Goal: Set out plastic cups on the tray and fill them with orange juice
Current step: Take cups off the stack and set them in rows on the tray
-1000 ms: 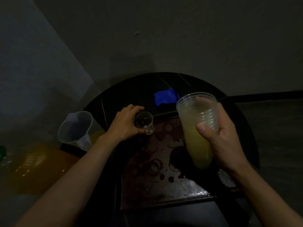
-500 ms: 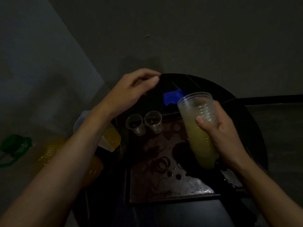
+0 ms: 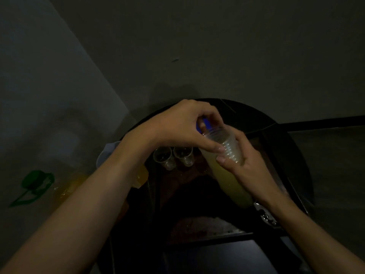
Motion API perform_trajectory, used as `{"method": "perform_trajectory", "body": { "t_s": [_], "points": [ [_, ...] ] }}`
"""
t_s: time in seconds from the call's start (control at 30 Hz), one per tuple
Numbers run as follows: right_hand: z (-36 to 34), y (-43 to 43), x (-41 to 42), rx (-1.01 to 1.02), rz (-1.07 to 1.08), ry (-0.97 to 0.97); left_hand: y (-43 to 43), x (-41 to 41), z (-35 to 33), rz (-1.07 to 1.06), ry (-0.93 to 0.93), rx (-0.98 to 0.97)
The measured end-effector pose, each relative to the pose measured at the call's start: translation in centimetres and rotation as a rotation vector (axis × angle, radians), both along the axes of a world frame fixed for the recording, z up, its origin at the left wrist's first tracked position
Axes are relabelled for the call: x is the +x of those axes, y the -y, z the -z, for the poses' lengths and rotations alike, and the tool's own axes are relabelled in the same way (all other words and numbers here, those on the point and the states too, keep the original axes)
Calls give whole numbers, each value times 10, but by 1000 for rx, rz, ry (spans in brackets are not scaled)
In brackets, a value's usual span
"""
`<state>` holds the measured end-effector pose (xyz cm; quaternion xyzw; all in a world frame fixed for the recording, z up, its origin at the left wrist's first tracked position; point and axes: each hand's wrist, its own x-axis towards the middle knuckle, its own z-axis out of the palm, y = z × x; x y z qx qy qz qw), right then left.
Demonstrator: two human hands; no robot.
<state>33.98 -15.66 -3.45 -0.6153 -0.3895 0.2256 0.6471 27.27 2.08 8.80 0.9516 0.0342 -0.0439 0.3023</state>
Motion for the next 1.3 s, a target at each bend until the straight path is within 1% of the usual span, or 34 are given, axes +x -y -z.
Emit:
{"method": "perform_trajectory", "body": {
  "t_s": [0.17, 0.3, 0.43, 0.5, 0.67, 0.8, 1.03, 1.13, 1.23, 1.3],
  "points": [
    [3, 1, 4, 12, 6, 28, -1, 6, -6, -14, -75, -2],
    [6, 0, 5, 15, 21, 29, -1, 7, -8, -21, -93, -4],
    [8, -1, 5, 12, 22, 34, 2, 5, -5, -28, -51, -12],
    [8, 0, 6, 14, 26, 52, 4, 6, -4, -33, -39, 15],
    [11, 0, 7, -43, 34, 119, 5, 8, -6, -30, -47, 56],
    [12, 1, 8, -32, 32, 111, 7, 9, -8, -44, -70, 52],
    [14, 4, 10, -23, 48, 95, 0, 9, -6, -79, -33, -36],
    [16, 7, 14, -38, 50, 107, -11, 8, -14, -106, 38, -102],
    [18, 14, 22, -38, 72, 105, -34, 2, -25, -138, 206, -205],
    [19, 19, 29, -44, 103, 96, -51, -5, -29, -196, 326, -271]
  ]
}}
